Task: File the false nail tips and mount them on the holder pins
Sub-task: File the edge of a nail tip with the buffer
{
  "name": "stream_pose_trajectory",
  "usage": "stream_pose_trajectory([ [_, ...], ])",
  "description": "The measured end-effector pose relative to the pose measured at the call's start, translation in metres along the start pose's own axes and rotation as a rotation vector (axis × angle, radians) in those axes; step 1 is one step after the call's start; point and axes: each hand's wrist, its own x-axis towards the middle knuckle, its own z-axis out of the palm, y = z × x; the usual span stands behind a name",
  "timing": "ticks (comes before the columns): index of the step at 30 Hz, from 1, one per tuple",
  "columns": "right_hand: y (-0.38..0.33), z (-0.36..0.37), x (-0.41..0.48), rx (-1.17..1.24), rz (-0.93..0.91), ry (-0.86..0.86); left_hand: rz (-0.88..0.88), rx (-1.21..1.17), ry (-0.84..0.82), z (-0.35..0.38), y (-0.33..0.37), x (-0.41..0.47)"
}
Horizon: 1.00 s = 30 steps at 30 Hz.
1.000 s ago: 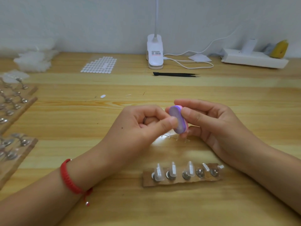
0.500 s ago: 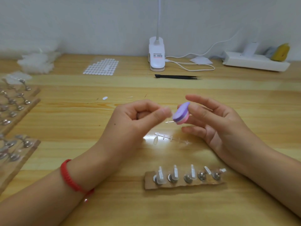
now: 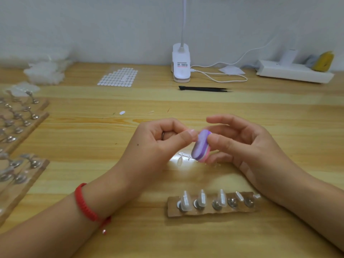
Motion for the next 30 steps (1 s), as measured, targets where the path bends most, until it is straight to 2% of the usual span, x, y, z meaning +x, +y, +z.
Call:
stream_pose_trajectory([
  [4,0.0012,-0.0049,0.0025,0.105,-0.009,0.117,-0.012,0.001,-0.019,-0.0011,0.0001,-0.0004],
  [8,0.0005,0.0009,-0.0001,0.001,-0.003,-0.005,-0.014,-0.001,-0.017,-0.0016,-0.0012,-0.0002],
  [12,0.0008,-0.0059,0.0034,0.113,0.020,0.101,0.021,0.058,-0.077,0.0009,-0.0006,-0.0020],
  [16,-0.0002,-0.0006,0.0008,0.010,0.017,-0.022,0.017,0.002,-0.034,-0.0010,-0.0016,-0.0011],
  [18,-0.0001,-0.0027,0.0020,0.054,0.016,0.033,0.034,0.070,-0.098,0.0015,-0.0016,-0.0024],
  [20,-0.0007,-0.0047,0.0028,0.103,0.025,0.063,0.044,0.064,-0.083,0.0018,-0.0015,-0.0023],
  [23,-0.0004,-0.0014,0.0011,0.011,0.027,-0.012,0.031,0.015,-0.032,-0.0010,-0.0016,-0.0016],
  [27,-0.0002,-0.0029,0.0020,0.074,0.020,0.069,0.049,0.096,-0.133,0.0020,-0.0015,-0.0031],
  [30,-0.0009,-0.0007,0.0004,0.049,0.029,0.019,0.015,-0.003,-0.050,-0.0012,-0.0015,-0.0010],
])
